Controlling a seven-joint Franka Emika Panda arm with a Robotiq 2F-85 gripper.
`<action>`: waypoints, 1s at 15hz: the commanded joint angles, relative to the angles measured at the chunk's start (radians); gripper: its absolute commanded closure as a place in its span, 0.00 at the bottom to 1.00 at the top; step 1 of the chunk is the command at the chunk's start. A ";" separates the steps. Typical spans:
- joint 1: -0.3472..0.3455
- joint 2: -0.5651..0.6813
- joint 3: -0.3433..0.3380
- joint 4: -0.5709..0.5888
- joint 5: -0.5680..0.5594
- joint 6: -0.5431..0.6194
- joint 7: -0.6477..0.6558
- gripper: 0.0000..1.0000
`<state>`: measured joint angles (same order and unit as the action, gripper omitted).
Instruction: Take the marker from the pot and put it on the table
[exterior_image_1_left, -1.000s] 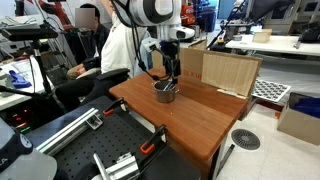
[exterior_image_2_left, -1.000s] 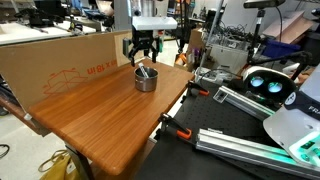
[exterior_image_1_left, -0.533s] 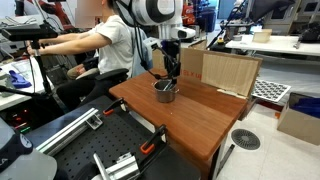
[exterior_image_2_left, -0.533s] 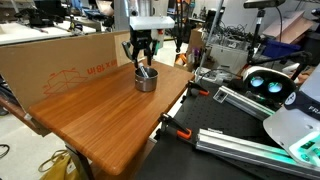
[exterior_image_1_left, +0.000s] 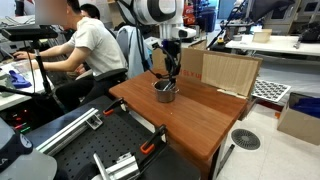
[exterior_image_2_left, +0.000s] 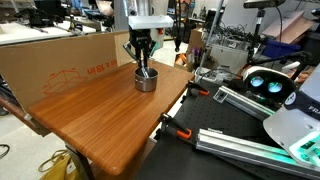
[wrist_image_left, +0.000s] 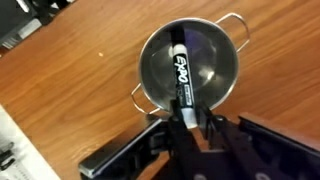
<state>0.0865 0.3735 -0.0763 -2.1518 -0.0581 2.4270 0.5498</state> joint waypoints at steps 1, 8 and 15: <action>0.012 0.000 -0.012 0.018 -0.008 -0.030 -0.007 0.95; -0.001 -0.100 -0.003 -0.021 0.008 0.001 -0.034 0.95; -0.023 -0.295 0.040 -0.078 0.079 -0.008 -0.111 0.95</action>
<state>0.0836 0.1461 -0.0701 -2.1931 -0.0477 2.4260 0.5205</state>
